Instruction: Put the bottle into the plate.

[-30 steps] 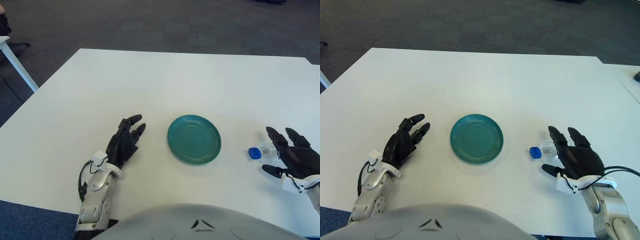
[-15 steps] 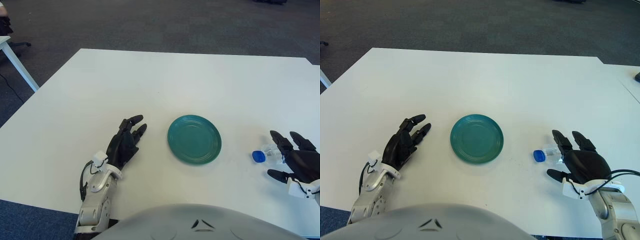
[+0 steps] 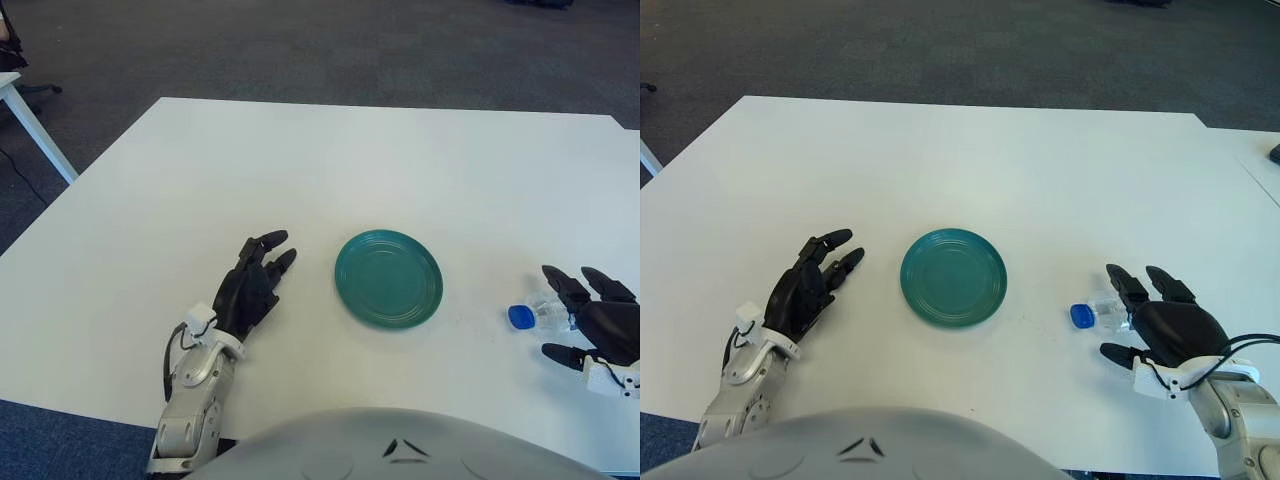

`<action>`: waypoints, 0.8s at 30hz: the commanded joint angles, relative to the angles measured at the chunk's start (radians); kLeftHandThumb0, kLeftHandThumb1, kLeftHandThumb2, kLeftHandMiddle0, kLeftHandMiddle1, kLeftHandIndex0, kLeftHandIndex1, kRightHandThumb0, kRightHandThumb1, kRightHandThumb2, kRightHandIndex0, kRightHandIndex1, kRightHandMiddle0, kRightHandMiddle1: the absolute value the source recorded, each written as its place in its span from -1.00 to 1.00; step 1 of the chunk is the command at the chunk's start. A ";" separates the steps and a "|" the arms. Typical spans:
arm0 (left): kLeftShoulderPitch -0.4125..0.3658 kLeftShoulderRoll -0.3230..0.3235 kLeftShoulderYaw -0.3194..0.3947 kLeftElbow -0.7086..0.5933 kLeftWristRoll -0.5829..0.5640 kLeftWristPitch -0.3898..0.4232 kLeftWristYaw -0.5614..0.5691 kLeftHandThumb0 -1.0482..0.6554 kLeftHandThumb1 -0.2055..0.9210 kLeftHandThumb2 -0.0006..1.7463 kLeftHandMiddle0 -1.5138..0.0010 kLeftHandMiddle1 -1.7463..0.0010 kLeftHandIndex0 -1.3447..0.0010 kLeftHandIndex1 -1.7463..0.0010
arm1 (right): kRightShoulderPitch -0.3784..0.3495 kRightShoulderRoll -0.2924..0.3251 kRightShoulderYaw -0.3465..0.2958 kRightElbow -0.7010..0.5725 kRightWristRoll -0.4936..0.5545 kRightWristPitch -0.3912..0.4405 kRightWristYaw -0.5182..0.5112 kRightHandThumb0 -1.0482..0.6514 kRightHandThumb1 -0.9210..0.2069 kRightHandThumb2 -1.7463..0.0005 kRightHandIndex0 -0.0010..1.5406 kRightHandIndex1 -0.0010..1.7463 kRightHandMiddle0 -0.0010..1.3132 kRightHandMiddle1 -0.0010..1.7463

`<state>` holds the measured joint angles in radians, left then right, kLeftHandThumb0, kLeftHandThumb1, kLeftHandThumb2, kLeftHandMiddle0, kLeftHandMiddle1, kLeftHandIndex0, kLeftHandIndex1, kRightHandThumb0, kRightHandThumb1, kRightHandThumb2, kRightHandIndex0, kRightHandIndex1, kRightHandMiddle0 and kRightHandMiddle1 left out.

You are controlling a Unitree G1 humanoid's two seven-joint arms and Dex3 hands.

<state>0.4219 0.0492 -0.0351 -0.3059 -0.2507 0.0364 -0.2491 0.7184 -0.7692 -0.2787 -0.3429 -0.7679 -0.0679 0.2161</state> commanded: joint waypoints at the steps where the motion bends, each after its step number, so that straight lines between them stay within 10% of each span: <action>1: 0.010 0.003 0.000 -0.009 0.006 0.018 0.014 -0.55 1.00 0.13 0.47 0.55 0.99 -0.28 | 0.044 -0.004 0.023 0.021 0.012 -0.009 0.062 -1.00 -1.00 0.16 -0.83 -0.95 -0.93 -0.94; 21: 0.013 -0.005 -0.006 -0.016 0.026 0.021 0.035 -0.54 1.00 0.07 0.47 0.46 0.93 -0.29 | 0.056 0.012 -0.007 0.008 0.019 -0.013 0.075 -1.00 -1.00 0.20 -0.68 -0.95 -1.00 -0.54; 24: 0.011 -0.006 -0.003 -0.009 0.037 0.013 0.042 -0.54 1.00 0.07 0.48 0.43 0.91 -0.30 | 0.047 0.050 -0.016 -0.006 0.018 0.019 0.056 -1.00 -1.00 0.32 -0.67 -0.36 -1.00 0.15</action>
<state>0.4372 0.0421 -0.0426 -0.3169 -0.2249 0.0572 -0.2211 0.7330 -0.7614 -0.3151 -0.3629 -0.7590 -0.0712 0.2483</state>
